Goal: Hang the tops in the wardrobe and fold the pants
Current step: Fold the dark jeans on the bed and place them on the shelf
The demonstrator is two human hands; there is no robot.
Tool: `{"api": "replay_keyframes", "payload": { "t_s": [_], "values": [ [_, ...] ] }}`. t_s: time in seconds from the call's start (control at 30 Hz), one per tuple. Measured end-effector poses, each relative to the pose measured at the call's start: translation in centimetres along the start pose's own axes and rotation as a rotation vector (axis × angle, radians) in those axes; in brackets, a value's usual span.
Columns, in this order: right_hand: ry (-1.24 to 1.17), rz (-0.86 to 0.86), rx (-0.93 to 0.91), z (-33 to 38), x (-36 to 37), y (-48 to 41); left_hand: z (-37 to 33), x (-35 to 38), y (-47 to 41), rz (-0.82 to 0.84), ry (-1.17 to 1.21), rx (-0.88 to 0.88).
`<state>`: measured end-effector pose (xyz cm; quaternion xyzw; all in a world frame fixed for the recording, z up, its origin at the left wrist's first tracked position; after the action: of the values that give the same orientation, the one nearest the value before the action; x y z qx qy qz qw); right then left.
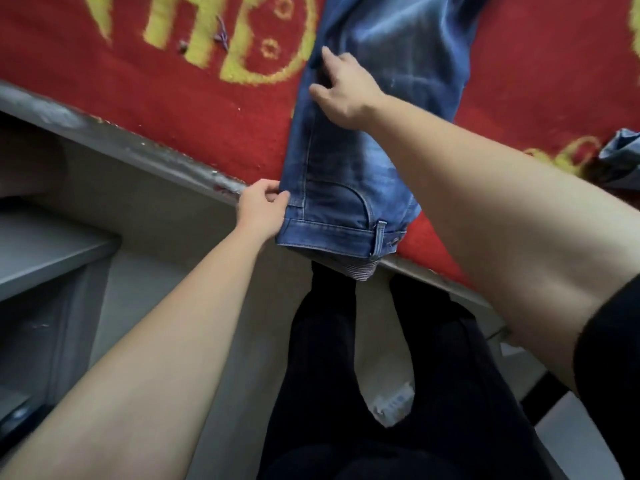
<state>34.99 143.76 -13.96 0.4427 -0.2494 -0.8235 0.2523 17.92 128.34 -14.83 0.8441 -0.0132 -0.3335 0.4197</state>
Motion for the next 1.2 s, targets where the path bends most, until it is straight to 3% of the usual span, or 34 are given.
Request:
{"api": "replay_keyframes", "payload": {
  "t_s": [0.07,0.17,0.23,0.3,0.37,0.43,0.5,0.73,0.93,1.1,1.2],
  "values": [
    [0.012,-0.067,-0.023,-0.8,0.3,2.0,-0.1,0.4,0.2,0.056,0.007,-0.032],
    [0.136,-0.438,0.044,-2.7,1.3,7.5,-0.5,1.1,1.0,0.108,-0.026,-0.046],
    [0.066,-0.634,0.234,-3.9,2.6,11.2,-0.7,1.3,1.3,0.109,-0.038,-0.064],
    [-0.123,-0.678,0.508,-5.6,4.2,13.7,-1.2,1.6,1.3,0.103,-0.069,-0.076],
    [-0.471,-0.567,0.692,-8.0,6.1,14.9,-1.6,2.0,1.4,0.077,-0.140,-0.053],
    [-0.761,-0.355,0.733,-9.9,7.9,15.3,-1.6,2.3,1.4,0.047,-0.178,-0.032],
    [-0.722,-0.262,0.699,-11.0,8.9,15.5,-1.5,2.8,1.4,0.023,-0.201,-0.021],
    [-0.566,-0.211,0.709,-10.5,11.8,17.3,1.0,3.0,3.6,-0.055,-0.363,-0.027],
    [-0.508,-0.042,0.736,-10.9,14.8,20.7,4.3,3.9,7.2,0.015,-0.483,-0.120],
    [-0.344,0.192,0.650,-11.9,11.1,21.1,2.2,2.9,7.6,0.133,-0.537,-0.202],
    [-0.331,0.115,0.584,-12.1,5.7,21.6,-1.9,0.8,8.7,0.081,-0.471,-0.120]
  ]
}}
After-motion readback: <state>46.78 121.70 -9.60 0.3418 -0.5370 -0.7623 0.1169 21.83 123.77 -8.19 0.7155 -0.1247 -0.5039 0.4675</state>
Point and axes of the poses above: each hand's wrist, its own y-axis away from the middle knuckle, its own x-axis out of the palm, z = x × y, the point moved 2 cm from there along -y, towards the middle knuckle, and after that the axes turned 1 degree about y, right-handed, at the moved point
